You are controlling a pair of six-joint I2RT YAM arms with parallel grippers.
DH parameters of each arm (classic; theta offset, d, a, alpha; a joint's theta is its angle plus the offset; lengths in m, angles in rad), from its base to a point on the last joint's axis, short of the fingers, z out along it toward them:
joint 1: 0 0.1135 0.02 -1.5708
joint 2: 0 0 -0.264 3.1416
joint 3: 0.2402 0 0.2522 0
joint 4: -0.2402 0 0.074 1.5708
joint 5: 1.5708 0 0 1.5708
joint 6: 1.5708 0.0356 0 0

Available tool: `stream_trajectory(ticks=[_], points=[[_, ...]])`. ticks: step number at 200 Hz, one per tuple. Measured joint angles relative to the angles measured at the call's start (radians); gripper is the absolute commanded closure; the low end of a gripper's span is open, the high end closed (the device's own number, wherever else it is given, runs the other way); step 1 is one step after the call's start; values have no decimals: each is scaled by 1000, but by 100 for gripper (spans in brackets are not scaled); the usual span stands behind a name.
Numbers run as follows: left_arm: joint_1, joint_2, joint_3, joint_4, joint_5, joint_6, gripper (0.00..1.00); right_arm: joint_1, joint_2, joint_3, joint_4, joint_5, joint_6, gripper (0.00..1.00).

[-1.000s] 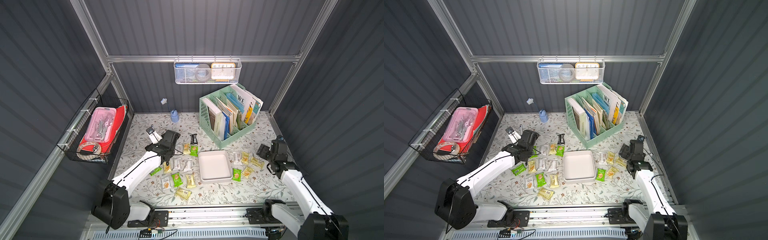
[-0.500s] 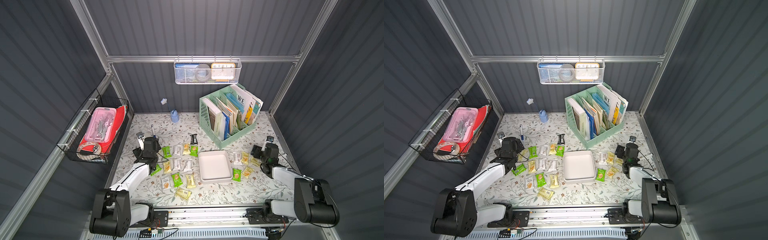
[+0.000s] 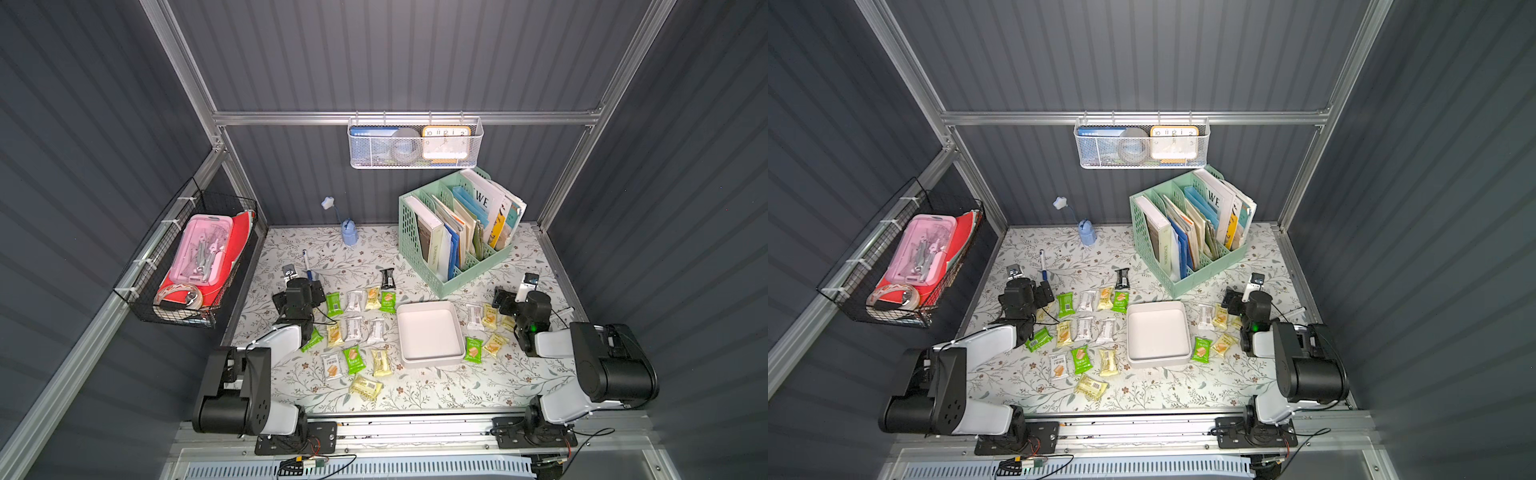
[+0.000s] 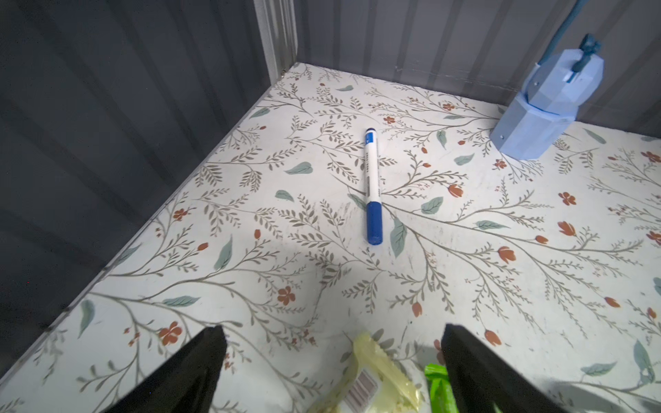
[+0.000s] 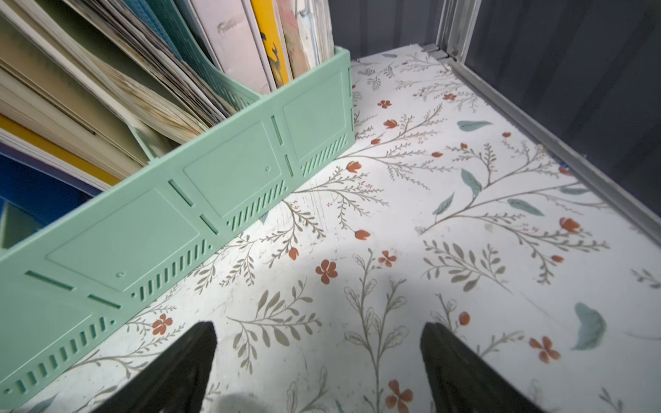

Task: Take the cookies out of the storage box
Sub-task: Reset both arms

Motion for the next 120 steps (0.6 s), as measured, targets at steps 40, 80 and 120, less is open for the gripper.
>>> stream_trajectory(ticks=[40, 80, 120], points=[[25, 123, -43, 167, 135, 89, 0, 0, 0, 0, 35, -2, -6, 1], [51, 237, -125, 340, 177, 93, 0, 0, 0, 0, 39, -1, -7, 1], [95, 237, -106, 403, 105, 38, 0, 5, 0, 0, 45, -1, -9, 1]])
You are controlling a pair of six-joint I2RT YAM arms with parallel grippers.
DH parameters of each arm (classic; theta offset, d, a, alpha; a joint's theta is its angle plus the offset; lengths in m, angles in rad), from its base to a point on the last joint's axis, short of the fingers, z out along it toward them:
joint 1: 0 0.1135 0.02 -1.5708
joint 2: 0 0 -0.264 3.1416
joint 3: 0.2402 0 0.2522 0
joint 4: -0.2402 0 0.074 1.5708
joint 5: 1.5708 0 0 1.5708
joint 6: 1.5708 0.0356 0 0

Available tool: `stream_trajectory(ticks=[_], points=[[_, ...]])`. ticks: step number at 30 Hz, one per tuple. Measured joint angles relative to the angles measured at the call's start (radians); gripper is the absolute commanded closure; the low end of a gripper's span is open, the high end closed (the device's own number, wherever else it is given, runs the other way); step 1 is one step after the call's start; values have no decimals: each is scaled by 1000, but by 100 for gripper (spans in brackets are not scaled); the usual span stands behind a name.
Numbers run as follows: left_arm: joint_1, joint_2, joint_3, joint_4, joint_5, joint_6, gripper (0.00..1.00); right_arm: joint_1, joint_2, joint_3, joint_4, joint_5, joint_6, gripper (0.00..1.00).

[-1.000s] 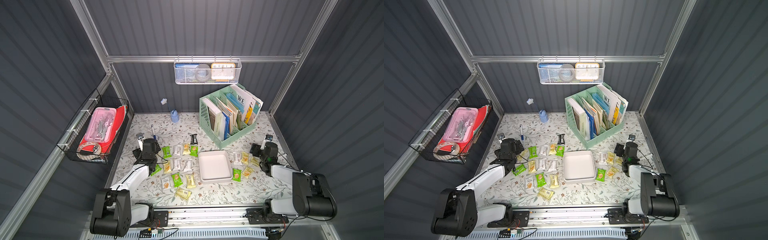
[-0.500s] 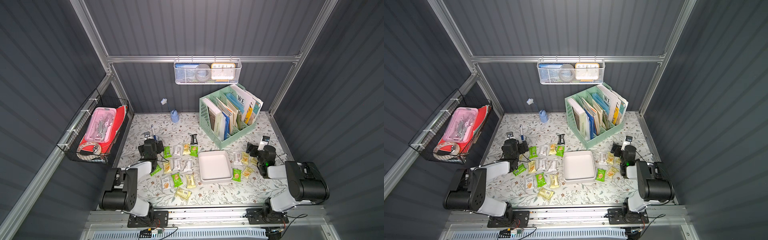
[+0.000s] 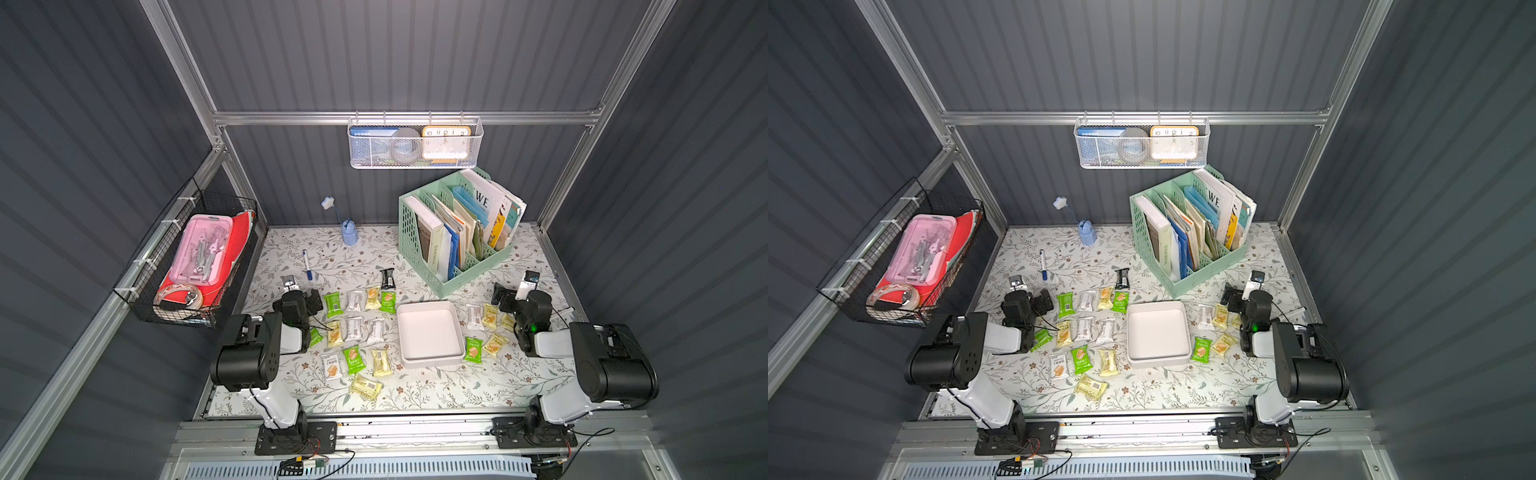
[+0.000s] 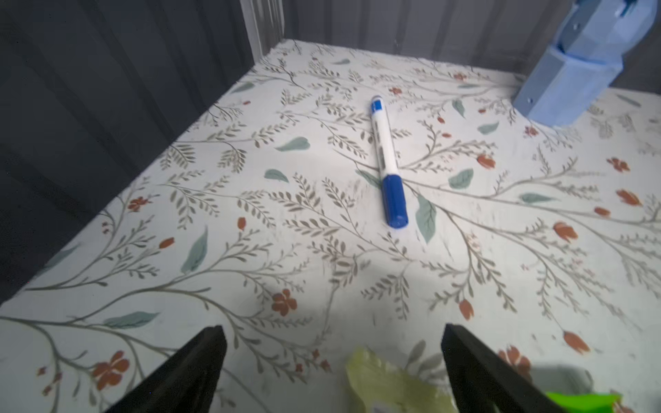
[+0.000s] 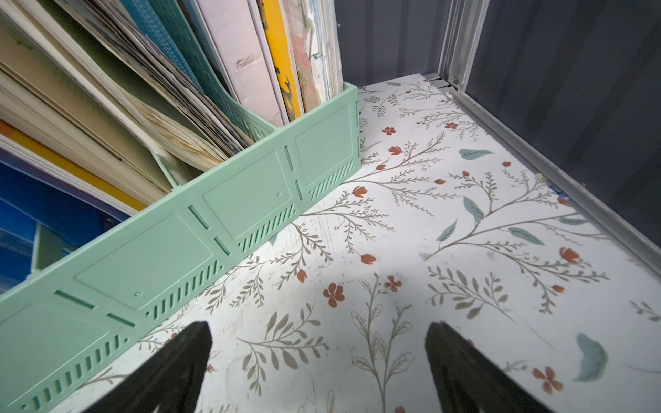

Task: Take the cookies out of the storage box
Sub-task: Reset both arms

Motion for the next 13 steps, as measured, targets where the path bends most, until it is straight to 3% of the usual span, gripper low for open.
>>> stream_trajectory(ticks=[13], points=[[0, 0, 22, 12, 19, -8, 0, 5, 0, 0, -1, 5, -3, 1]])
